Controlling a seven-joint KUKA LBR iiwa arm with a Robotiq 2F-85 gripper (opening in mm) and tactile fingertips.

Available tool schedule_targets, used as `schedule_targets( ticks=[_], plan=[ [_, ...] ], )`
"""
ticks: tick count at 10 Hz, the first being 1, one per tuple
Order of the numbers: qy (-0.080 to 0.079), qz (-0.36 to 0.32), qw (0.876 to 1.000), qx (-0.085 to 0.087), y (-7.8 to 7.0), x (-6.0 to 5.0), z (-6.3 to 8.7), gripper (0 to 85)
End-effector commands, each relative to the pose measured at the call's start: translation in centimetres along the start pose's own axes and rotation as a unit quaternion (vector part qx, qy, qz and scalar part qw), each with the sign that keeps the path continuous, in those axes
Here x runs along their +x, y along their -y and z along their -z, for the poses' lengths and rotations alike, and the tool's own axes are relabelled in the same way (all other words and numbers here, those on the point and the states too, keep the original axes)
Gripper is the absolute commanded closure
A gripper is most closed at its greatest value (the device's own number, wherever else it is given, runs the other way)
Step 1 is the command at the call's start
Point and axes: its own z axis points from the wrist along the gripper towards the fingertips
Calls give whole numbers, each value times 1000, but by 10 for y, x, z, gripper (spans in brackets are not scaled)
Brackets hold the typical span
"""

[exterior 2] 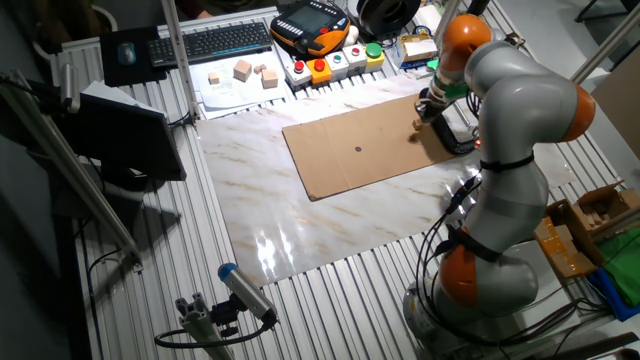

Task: Hold a small block with the gripper and sweep it from left to right on the table

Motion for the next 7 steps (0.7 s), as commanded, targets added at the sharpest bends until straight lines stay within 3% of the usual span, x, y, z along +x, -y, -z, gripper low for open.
schedule_targets(
  ticks=[1,4,7],
  plan=[
    [1,0,1000,0,0,0,0,843],
    [4,13,1000,-7,0,0,0,843],
    [7,3,1000,12,0,0,0,843]
  ],
)
